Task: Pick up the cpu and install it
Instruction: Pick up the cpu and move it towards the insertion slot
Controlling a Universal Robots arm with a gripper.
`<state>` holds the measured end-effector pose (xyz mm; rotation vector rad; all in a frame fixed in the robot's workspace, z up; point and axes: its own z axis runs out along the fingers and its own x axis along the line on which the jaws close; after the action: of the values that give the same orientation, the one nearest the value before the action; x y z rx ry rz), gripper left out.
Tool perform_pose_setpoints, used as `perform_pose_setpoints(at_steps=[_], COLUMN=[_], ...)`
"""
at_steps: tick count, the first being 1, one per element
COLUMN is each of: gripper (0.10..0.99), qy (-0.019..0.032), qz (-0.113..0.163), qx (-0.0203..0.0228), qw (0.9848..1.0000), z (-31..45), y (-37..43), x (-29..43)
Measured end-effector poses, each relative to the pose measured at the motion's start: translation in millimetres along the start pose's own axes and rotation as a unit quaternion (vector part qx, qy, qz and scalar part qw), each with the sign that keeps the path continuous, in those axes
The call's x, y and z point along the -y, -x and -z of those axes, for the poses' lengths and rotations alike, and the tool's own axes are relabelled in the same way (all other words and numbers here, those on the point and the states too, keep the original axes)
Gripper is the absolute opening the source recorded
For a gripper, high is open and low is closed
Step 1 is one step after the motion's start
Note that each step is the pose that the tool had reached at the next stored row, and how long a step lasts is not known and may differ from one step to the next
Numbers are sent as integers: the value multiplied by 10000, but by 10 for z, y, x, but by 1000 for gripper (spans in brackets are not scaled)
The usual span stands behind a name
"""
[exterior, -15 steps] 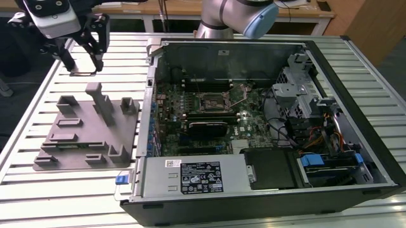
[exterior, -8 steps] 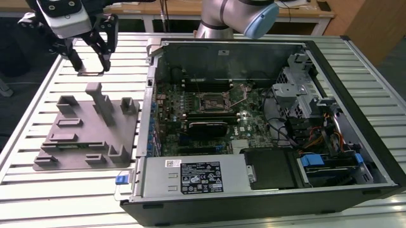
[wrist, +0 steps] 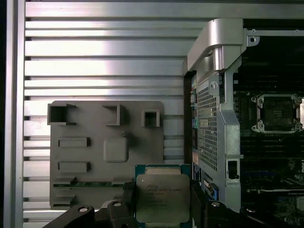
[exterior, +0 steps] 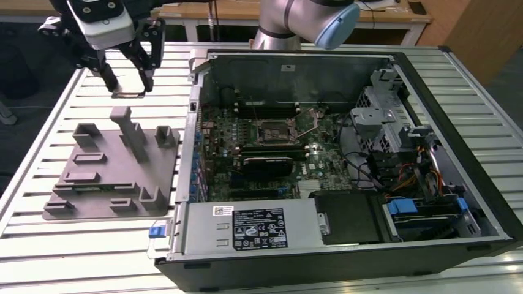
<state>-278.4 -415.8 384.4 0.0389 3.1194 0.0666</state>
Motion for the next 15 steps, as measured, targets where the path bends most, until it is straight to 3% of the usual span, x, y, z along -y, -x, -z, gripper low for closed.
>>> perform_pose_setpoints(at_steps=[15], gripper=[541], qy=[0], qz=[0], qx=[1], qw=[10000], z=[-8], y=[353], x=[-9])
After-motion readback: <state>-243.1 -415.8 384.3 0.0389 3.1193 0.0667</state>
